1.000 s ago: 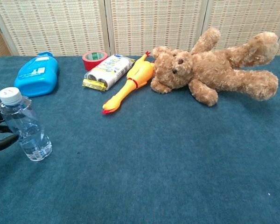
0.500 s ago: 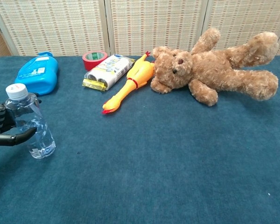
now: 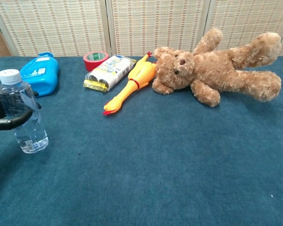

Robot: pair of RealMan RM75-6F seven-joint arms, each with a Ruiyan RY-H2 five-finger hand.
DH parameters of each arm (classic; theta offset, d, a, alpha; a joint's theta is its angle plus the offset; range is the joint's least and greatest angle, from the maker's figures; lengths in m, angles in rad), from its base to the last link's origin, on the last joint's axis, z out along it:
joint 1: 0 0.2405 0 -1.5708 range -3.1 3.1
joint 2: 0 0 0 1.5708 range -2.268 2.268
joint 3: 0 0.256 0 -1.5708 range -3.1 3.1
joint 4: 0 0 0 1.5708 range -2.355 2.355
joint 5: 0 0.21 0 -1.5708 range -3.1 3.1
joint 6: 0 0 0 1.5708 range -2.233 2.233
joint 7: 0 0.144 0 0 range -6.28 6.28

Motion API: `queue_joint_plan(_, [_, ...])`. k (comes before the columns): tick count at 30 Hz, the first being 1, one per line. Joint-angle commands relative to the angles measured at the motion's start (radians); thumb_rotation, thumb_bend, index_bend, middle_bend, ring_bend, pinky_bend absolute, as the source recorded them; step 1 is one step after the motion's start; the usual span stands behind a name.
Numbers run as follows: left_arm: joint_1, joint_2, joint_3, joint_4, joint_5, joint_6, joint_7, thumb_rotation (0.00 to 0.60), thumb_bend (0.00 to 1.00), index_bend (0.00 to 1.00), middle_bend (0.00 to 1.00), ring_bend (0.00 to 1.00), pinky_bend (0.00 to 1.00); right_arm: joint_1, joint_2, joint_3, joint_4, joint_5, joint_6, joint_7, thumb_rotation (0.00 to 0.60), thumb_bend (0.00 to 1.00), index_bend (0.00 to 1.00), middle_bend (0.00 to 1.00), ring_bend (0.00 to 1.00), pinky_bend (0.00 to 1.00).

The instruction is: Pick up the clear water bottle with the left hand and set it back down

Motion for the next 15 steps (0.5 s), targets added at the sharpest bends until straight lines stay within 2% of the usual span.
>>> queue_joint_plan(1, [-0.017, 0.024, -0.030, 0.000, 0.024, 0.031, 0.061, 0.600, 0.47, 0.39, 0.44, 0.42, 0.41, -0.001, 0.000, 0.000, 0.001, 0.001, 0.001, 0.001, 0.600, 0.14, 0.00, 0.00, 0.00, 0.26])
queue_joint_plan(4, [-0.039, 0.048, -0.072, 0.016, 0.033, 0.065, 0.171, 0.600, 0.47, 0.39, 0.45, 0.43, 0.43, -0.002, 0.001, -0.002, 0.002, -0.002, 0.003, 0.002, 0.600, 0.14, 0.00, 0.00, 0.00, 0.26])
queue_joint_plan(8, [-0.076, 0.041, -0.131, 0.106, 0.040, 0.135, 0.413, 0.600, 0.47, 0.40, 0.45, 0.44, 0.48, -0.001, 0.000, 0.000, 0.002, 0.001, 0.000, 0.003, 0.600, 0.14, 0.00, 0.00, 0.00, 0.26])
queue_joint_plan(9, [-0.082, 0.038, -0.138, 0.115, 0.039, 0.142, 0.435, 0.600, 0.47, 0.40, 0.45, 0.44, 0.48, 0.000, 0.000, -0.001, 0.001, 0.001, -0.001, 0.002, 0.600, 0.14, 0.00, 0.00, 0.00, 0.26])
queue_joint_plan(10, [-0.085, 0.036, -0.143, 0.113, 0.035, 0.144, 0.432, 0.600, 0.47, 0.40, 0.46, 0.44, 0.49, 0.000, 0.001, -0.001, 0.000, 0.000, -0.002, 0.001, 0.600, 0.14, 0.00, 0.00, 0.00, 0.26])
queue_joint_plan(12, [-0.084, 0.045, -0.150, 0.063, 0.009, 0.120, 0.342, 0.600, 0.47, 0.41, 0.46, 0.45, 0.49, 0.001, 0.001, -0.002, 0.000, -0.002, -0.003, 0.001, 0.600, 0.14, 0.00, 0.00, 0.00, 0.26])
queue_joint_plan(15, [-0.071, 0.088, -0.155, -0.062, -0.041, 0.041, 0.092, 0.600, 0.47, 0.41, 0.46, 0.45, 0.50, 0.002, 0.000, -0.002, -0.002, 0.002, -0.008, -0.004, 0.600, 0.14, 0.00, 0.00, 0.00, 0.26])
